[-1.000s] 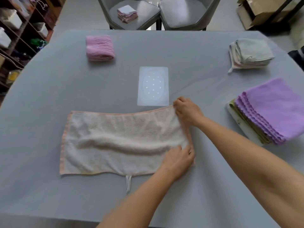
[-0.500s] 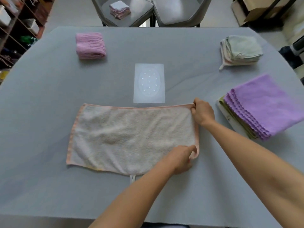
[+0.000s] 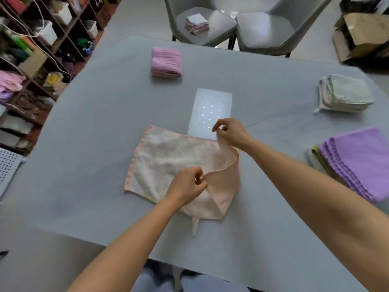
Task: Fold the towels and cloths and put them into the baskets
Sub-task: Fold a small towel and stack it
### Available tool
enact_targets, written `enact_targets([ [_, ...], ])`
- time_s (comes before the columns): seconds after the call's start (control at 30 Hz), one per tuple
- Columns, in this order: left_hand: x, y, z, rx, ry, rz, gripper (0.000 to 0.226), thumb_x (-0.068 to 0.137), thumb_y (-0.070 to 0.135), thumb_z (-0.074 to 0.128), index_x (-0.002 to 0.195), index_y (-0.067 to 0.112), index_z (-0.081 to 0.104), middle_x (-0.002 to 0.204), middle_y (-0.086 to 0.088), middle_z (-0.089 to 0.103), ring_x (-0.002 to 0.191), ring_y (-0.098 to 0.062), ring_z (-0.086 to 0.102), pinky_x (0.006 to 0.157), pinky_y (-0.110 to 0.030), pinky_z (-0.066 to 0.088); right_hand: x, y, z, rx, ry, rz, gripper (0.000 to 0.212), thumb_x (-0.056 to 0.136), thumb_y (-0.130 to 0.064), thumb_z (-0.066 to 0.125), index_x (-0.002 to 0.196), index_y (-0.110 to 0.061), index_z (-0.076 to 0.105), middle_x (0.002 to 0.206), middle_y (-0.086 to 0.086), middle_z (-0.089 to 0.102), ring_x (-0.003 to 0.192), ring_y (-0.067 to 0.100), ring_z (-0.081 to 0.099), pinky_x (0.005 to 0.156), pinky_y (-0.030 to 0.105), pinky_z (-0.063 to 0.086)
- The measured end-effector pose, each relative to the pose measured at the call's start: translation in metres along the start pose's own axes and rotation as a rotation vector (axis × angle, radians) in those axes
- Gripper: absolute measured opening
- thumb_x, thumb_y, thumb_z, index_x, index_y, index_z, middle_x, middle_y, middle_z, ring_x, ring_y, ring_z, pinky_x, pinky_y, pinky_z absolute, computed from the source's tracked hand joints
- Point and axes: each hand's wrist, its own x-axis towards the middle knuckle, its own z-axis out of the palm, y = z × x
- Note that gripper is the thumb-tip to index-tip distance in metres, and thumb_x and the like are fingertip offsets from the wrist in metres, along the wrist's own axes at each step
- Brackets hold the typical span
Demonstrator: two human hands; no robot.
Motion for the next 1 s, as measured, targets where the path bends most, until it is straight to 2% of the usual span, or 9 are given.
enact_targets([
  [0.13, -0.012, -0.049, -0.041, 0.259, -0.168, -0.195, 0.022, 0.073, 0.034, 0.055, 0.064, 0.015, 0.048, 0.066, 0.0, 0.058, 0.066, -0.02, 0.054, 0.051, -0.028, 0.033, 0.02, -0.057, 0.046, 0.047, -0.037, -0.042, 0.035, 0.087, 0.002, 0.042, 0.093, -0.012, 0.074, 0.067, -0.003, 0.055, 0.064, 0.015, 0.052, 0.057, 0.019, 0.042],
  [0.27, -0.031, -0.098, -0.079, 0.073, -0.119, -0.349, 0.03, 0.065, 0.038, 0.051, 0.07, 0.009, 0.058, 0.073, -0.005, 0.065, 0.072, -0.022, 0.061, 0.063, -0.033, 0.047, 0.037, -0.105, 0.088, 0.059, -0.025, -0.098, 0.042, 0.081, 0.004, 0.036, 0.097, -0.009, 0.073, 0.088, 0.005, 0.066, 0.081, 0.02, 0.059, 0.075, 0.028, 0.048],
  [0.43, -0.05, -0.137, -0.11, -0.088, -0.042, -0.489, 0.025, 0.072, 0.034, 0.051, 0.059, 0.013, 0.05, 0.065, -0.005, 0.059, 0.072, -0.027, 0.061, 0.062, -0.033, 0.045, 0.064, -0.133, 0.125, -0.22, -0.063, -0.195, 0.032, 0.086, 0.004, 0.036, 0.107, -0.006, 0.059, 0.097, 0.017, 0.063, 0.086, 0.035, 0.059, 0.073, 0.037, 0.049],
  [0.53, -0.057, -0.157, -0.118, -0.055, -0.011, -0.596, 0.025, 0.081, 0.03, 0.055, 0.061, 0.015, 0.053, 0.075, -0.004, 0.065, 0.081, -0.027, 0.064, 0.063, -0.029, 0.043, 0.074, -0.145, 0.146, -0.39, -0.072, -0.242, 0.026, 0.078, 0.006, 0.038, 0.093, -0.007, 0.055, 0.093, 0.019, 0.062, 0.082, 0.037, 0.056, 0.069, 0.039, 0.049],
  [0.63, -0.062, -0.17, -0.118, -0.002, 0.015, -0.666, 0.024, 0.086, 0.03, 0.054, 0.066, 0.016, 0.056, 0.086, -0.006, 0.068, 0.088, -0.028, 0.064, 0.066, -0.027, 0.042, 0.079, -0.151, 0.162, -0.601, -0.025, -0.313, 0.015, 0.078, 0.005, 0.043, 0.08, -0.006, 0.053, 0.084, 0.011, 0.055, 0.081, 0.033, 0.052, 0.058, 0.032, 0.036],
  [0.73, -0.06, -0.176, -0.119, 0.053, 0.019, -0.659, 0.016, 0.087, 0.03, 0.055, 0.083, 0.019, 0.065, 0.101, -0.005, 0.068, 0.098, -0.028, 0.063, 0.075, -0.03, 0.046, 0.083, -0.155, 0.177, -0.836, -0.009, -0.444, 0.016, 0.081, 0.009, 0.045, 0.078, -0.007, 0.049, 0.092, 0.009, 0.046, 0.092, 0.031, 0.047, 0.06, 0.034, 0.033],
  [0.83, -0.054, -0.175, -0.118, 0.043, 0.086, -0.595, 0.016, 0.087, 0.031, 0.057, 0.094, 0.019, 0.066, 0.112, -0.006, 0.06, 0.103, -0.027, 0.06, 0.083, -0.034, 0.049, 0.087, -0.156, 0.186, -0.924, -0.121, -0.565, 0.026, 0.085, 0.008, 0.041, 0.102, -0.008, 0.051, 0.112, 0.01, 0.05, 0.106, 0.029, 0.047, 0.077, 0.033, 0.035],
  [0.9, -0.049, -0.173, -0.114, 0.031, 0.114, -0.56, 0.017, 0.089, 0.031, 0.058, 0.095, 0.016, 0.066, 0.114, -0.007, 0.056, 0.104, -0.028, 0.059, 0.085, -0.035, 0.049, 0.089, -0.156, 0.193, -0.974, -0.202, -0.617, 0.028, 0.088, 0.004, 0.041, 0.112, -0.01, 0.047, 0.115, 0.008, 0.051, 0.107, 0.028, 0.049, 0.084, 0.033, 0.036],
  [1.0, -0.043, -0.168, -0.107, -0.009, 0.164, -0.534, 0.018, 0.089, 0.029, 0.061, 0.093, 0.013, 0.065, 0.113, -0.009, 0.054, 0.103, -0.029, 0.059, 0.084, -0.036, 0.048, 0.088, -0.157, 0.199, -1.059, -0.242, -0.675, 0.03, 0.089, 0.0, 0.044, 0.118, -0.009, 0.042, 0.112, 0.009, 0.05, 0.101, 0.028, 0.052, 0.081, 0.033, 0.037],
])
